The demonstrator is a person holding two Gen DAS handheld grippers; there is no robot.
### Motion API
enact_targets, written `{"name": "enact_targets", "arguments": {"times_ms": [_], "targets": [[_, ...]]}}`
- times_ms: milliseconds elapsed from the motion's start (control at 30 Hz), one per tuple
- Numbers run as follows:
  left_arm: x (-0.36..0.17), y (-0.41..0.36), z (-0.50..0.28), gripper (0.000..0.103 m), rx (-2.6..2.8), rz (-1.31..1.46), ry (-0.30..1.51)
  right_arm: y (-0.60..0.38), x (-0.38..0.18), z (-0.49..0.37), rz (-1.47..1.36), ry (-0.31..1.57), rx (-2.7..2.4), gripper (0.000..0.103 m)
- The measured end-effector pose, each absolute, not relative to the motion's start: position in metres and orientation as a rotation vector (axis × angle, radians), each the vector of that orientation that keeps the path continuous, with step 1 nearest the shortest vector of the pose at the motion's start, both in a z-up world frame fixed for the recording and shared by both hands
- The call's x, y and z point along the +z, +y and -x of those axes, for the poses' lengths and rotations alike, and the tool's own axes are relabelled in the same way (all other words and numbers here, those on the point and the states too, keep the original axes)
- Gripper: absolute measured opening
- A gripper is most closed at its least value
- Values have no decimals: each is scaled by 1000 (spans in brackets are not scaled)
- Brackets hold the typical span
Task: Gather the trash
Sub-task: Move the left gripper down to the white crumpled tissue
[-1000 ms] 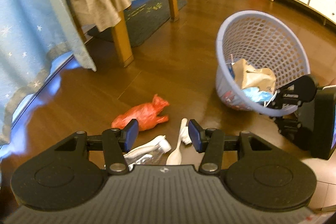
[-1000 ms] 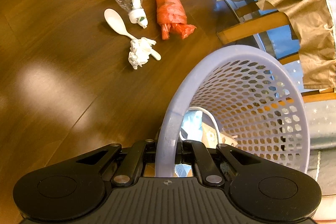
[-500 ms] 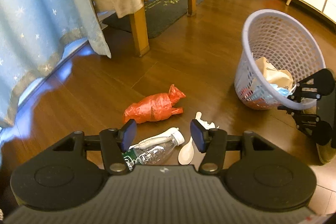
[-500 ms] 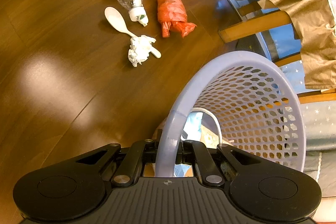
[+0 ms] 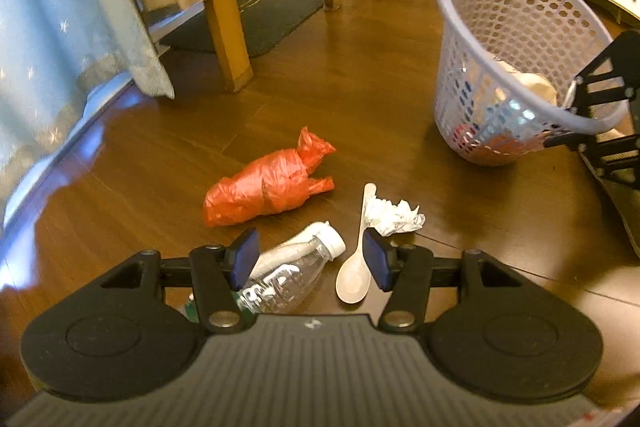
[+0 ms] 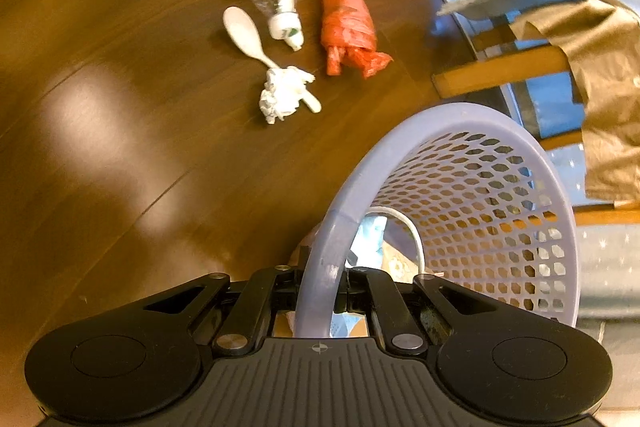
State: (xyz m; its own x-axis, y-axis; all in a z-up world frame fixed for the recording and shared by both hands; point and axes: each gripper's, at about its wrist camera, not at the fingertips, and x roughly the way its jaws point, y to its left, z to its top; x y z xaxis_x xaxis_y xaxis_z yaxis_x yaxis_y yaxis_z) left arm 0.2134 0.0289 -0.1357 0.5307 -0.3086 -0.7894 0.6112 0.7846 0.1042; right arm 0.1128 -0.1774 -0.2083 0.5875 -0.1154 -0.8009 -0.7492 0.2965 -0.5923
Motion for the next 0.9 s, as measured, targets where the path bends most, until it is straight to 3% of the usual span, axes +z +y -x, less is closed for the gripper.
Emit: {"name": "enact_targets", "arguments": {"times_ms": [467, 900], "targets": [[-177, 29, -209, 51, -522, -504, 861, -191, -206, -125, 1282, 846, 615, 4], [-213, -47, -217, 58, -667, -489, 848, -194, -226, -127, 1395, 827, 575, 3]]}}
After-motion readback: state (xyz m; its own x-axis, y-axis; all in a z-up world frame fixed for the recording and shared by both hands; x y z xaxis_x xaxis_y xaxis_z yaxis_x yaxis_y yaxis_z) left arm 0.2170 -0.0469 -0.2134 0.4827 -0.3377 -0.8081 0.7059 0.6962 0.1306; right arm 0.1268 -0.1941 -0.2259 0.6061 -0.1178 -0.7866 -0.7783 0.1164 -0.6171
